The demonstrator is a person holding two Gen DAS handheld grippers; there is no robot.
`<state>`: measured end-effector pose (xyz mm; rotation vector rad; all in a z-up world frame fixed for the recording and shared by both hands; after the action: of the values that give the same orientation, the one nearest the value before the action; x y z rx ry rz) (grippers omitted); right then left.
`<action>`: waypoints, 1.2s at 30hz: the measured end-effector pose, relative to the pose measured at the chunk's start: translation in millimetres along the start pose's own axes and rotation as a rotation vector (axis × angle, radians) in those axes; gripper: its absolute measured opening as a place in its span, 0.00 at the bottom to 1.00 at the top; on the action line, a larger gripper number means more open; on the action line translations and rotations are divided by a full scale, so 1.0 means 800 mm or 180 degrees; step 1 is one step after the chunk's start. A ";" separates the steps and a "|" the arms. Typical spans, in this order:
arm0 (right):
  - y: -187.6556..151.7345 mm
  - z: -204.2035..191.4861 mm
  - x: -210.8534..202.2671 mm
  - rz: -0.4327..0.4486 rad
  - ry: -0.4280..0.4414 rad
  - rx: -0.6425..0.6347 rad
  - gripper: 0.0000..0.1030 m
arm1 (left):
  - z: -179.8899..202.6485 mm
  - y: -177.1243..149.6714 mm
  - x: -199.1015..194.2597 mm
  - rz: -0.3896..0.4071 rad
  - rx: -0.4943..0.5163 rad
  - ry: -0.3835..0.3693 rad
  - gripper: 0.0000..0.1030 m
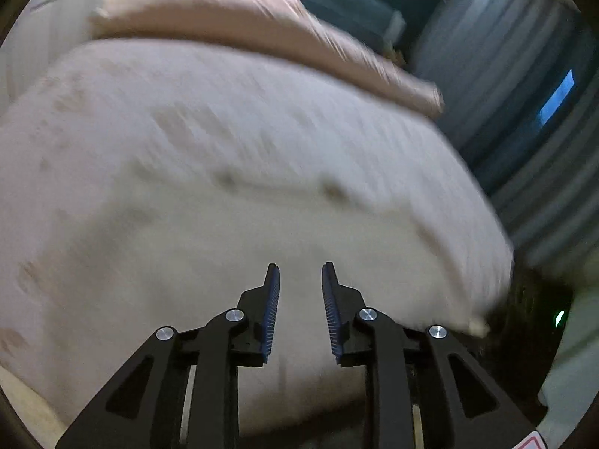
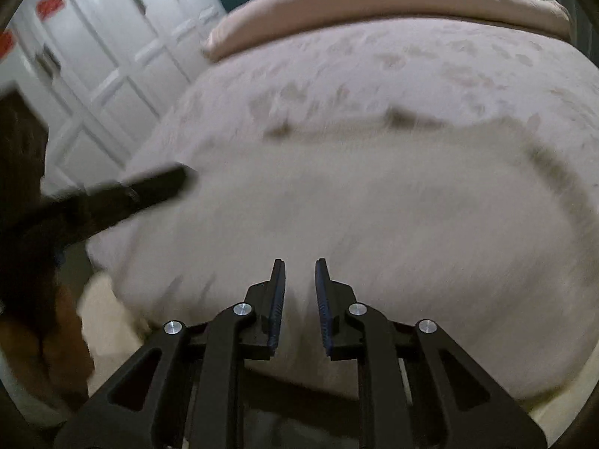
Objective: Fold small clothes
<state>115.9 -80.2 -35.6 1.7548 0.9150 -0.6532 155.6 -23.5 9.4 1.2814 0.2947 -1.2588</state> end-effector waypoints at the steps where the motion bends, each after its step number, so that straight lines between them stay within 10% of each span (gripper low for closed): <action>1: -0.006 0.007 0.000 0.0005 -0.0068 0.0010 0.12 | 0.000 -0.020 0.013 -0.0125 0.0104 0.0136 0.22; 9: -0.049 0.200 -0.072 0.0003 -0.0827 0.1077 0.00 | -0.073 -0.073 0.018 -0.0362 -0.0550 0.0247 0.17; 15: -0.002 0.166 -0.094 0.0361 -0.0629 0.0953 0.05 | -0.068 -0.071 0.028 -0.0341 -0.0489 0.0426 0.17; 19: -0.023 0.179 -0.021 -0.0110 -0.0821 0.0787 0.05 | -0.071 -0.071 0.026 -0.0355 -0.0557 0.0388 0.18; 25: 0.002 0.134 -0.055 0.0185 -0.0582 0.0811 0.11 | -0.073 -0.073 0.024 -0.0359 -0.0645 0.0352 0.18; 31: -0.013 0.123 -0.012 -0.0068 -0.1012 0.0346 0.14 | -0.064 -0.072 0.024 -0.0378 -0.0559 0.0388 0.28; 36: 0.000 0.063 -0.025 -0.0008 -0.0549 0.0267 0.14 | -0.055 -0.071 0.019 -0.0325 -0.0578 0.0342 0.42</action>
<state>103.9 -133.1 -37.2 1.7406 0.7810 -0.8414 134.9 17.0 -49.0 1.1916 0.5454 -1.2213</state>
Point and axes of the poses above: each gripper's, at about its wrist camera, not at the fingertips, and x roughly the way its jaws point, z to its right, y to its top, the point moved 10 cm from there along x, roughly the way its jaws point, and after that the axes turned 1 degree about x, right-handed, at the moved point
